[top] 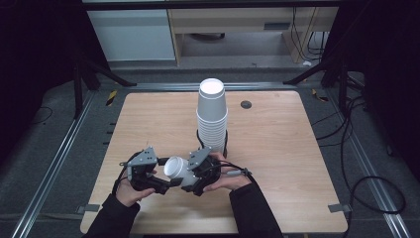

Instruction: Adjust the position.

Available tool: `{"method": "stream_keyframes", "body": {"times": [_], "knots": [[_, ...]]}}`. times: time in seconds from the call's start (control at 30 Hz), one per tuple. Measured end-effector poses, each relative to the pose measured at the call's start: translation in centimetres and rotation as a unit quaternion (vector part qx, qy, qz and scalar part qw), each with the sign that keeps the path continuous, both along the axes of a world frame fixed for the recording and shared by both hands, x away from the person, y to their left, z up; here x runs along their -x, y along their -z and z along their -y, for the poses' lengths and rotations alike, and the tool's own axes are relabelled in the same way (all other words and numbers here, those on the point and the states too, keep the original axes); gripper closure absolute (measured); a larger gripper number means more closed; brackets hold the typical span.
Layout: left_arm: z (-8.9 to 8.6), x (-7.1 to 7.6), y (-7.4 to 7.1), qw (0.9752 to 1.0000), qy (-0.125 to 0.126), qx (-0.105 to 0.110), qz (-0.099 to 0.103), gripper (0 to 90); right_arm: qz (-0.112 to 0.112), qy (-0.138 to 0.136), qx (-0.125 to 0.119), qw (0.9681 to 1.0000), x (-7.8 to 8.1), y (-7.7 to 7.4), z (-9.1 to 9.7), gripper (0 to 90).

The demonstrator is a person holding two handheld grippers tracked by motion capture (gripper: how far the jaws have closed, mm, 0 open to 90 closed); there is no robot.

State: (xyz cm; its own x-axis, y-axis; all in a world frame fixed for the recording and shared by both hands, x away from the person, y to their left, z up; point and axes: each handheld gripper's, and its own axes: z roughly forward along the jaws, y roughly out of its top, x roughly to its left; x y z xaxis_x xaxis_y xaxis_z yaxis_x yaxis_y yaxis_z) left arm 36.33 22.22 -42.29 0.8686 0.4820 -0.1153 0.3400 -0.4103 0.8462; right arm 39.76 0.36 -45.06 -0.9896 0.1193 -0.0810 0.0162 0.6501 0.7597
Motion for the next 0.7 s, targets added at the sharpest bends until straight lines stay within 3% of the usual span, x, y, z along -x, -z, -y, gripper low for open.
{"method": "stream_keyframes", "body": {"times": [0.33, 0.7], "knots": [[0.52, -0.10, 0.32, 0.9999, 0.001, -0.005, -0.011, 16.6, 0.001, -0.006, -0.002, 1.0000, 0.17, 0.02, -0.62, 13.3], [0.40, -0.15, 0.21, 0.9999, -0.002, 0.004, -0.016, 18.4, 0.001, -0.003, 0.000, 1.0000, 0.14, -0.11, -0.66, 12.7]]}}
